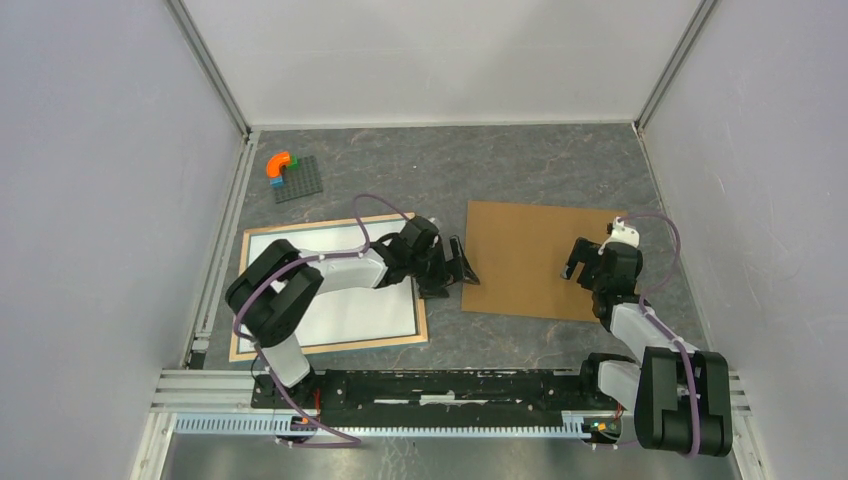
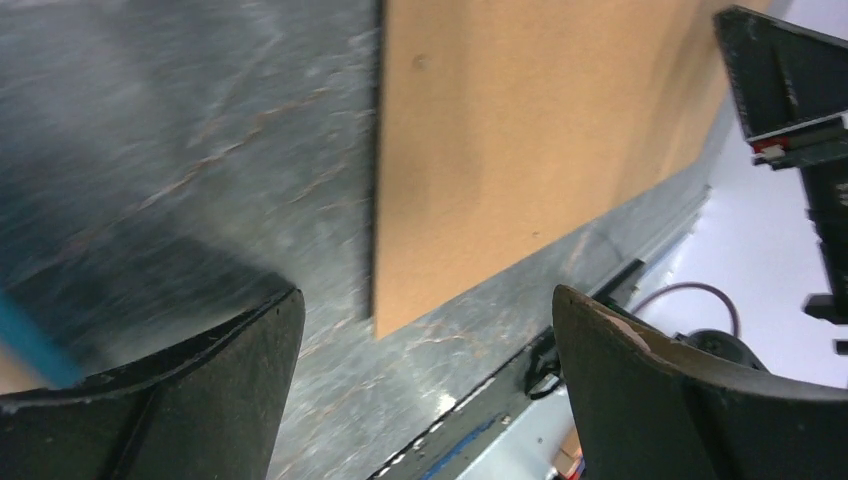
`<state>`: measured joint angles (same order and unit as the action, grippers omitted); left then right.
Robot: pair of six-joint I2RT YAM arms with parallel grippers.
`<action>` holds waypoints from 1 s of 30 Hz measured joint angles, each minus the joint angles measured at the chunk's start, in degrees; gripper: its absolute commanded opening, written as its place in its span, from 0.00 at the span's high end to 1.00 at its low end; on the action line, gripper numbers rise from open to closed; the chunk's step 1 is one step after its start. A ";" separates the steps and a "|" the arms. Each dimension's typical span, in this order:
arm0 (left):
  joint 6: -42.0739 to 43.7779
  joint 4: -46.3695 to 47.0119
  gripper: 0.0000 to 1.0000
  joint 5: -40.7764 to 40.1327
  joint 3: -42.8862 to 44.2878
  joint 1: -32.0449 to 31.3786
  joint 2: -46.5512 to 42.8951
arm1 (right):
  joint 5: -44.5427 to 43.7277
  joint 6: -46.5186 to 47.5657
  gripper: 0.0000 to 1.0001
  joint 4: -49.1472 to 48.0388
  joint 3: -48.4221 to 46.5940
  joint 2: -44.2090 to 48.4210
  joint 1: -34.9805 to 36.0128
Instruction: Put the photo into the frame
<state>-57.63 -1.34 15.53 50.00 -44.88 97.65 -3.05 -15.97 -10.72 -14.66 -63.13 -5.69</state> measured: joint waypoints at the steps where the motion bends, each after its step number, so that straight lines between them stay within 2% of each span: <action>1: -0.26 1.70 0.00 1.18 0.48 -0.13 1.16 | 0.22 -0.02 0.04 -0.26 0.17 0.35 -0.04; 11: -1.31 9.05 0.01 9.16 4.44 -0.20 7.82 | 4.22 -0.24 0.04 -1.84 1.44 1.60 -0.04; 15: -4.17 18.40 0.03 15.08 4.35 0.04 11.61 | 6.69 -0.28 0.05 -2.75 1.73 1.81 -0.04; 23: -9.11 30.38 0.03 19.26 2.08 0.11 12.55 | 12.85 -0.50 0.03 -1.05 0.37 2.12 2.27; 26: -10.36 32.04 0.02 19.23 1.68 0.57 12.55 | 10.34 -0.96 0.02 5.62 -3.69 1.44 2.32; 30: -11.26 33.16 0.02 19.19 1.25 1.07 12.59 | 2.40 -1.55 0.02 13.14 -9.79 -0.33 -0.59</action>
<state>-68.88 31.81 34.72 51.24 -43.81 110.24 -0.64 -17.52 2.42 -24.45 -63.46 -6.28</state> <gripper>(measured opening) 0.978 0.979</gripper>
